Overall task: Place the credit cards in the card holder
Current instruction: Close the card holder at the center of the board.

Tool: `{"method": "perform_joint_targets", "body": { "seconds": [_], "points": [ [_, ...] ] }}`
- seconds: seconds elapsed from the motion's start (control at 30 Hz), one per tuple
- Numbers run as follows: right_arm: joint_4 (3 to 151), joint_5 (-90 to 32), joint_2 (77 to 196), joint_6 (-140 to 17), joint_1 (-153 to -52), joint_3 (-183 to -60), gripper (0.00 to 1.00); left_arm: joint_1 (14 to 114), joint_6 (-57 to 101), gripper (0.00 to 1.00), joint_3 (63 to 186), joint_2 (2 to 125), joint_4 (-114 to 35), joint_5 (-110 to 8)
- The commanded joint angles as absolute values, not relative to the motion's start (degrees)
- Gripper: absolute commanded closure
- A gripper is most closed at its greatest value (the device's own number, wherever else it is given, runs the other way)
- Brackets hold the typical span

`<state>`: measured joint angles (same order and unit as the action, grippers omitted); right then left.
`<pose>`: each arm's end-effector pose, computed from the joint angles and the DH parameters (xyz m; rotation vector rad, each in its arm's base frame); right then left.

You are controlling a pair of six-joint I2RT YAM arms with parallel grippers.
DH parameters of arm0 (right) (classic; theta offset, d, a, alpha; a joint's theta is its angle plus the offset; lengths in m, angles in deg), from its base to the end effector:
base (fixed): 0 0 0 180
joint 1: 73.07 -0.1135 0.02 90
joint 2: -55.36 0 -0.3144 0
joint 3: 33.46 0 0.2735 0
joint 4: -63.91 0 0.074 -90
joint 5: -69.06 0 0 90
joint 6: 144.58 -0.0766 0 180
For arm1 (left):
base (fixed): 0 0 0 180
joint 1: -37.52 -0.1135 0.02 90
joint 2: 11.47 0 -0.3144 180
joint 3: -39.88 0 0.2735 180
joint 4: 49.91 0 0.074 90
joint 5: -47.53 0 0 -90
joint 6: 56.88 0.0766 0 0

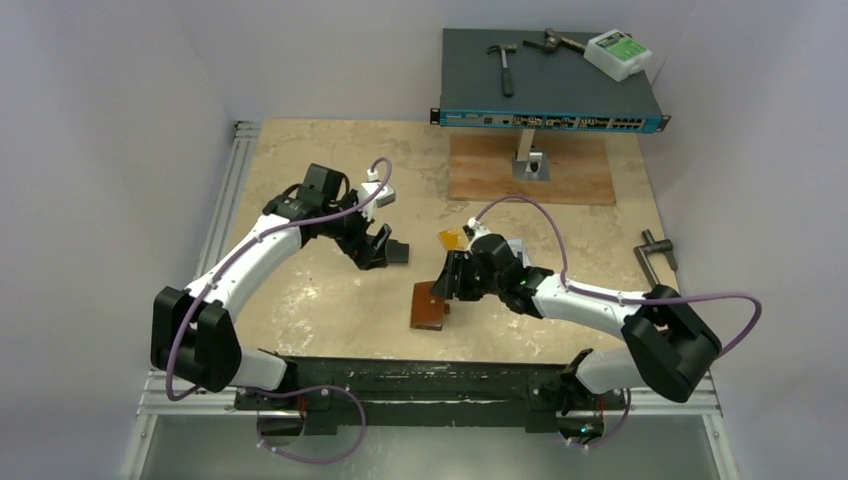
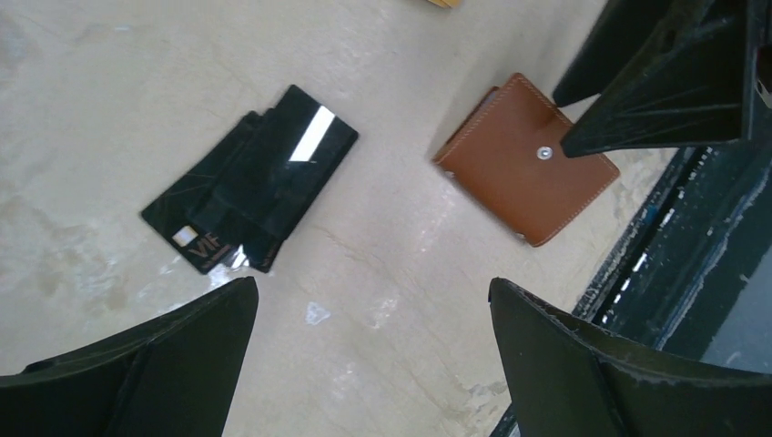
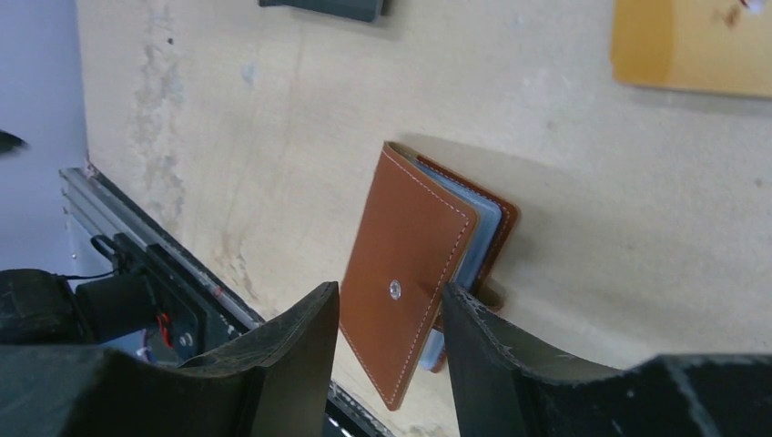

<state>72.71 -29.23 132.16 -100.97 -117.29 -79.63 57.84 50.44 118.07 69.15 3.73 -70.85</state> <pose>0.2068 0.2166 0.1851 -0.0375 2.4525 0.9481 0.2883 -0.1456 0.2948 0.9853 2.2954 -0.6494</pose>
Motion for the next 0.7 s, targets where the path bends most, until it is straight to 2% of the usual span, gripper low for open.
{"method": "perform_joint_targets", "body": {
  "seconds": [0.0, 0.43, 0.67],
  "points": [
    [68.61, -32.97, 133.34, -97.07, -117.12, -83.58, 0.55, 57.83, 48.62, 0.0, 111.96, 66.76, -8.39, -84.07],
    [60.22, -37.98, 130.27, -100.05, -116.96, -76.36, 0.55, 62.64, 52.08, 0.0, 122.29, 87.44, -8.69, -105.18],
    [61.37, -37.15, 128.66, -100.46, -116.2, -74.82, 0.56, 62.97, 62.8, 0.0, 127.13, 93.52, -0.6, -108.15]
  ]
}}
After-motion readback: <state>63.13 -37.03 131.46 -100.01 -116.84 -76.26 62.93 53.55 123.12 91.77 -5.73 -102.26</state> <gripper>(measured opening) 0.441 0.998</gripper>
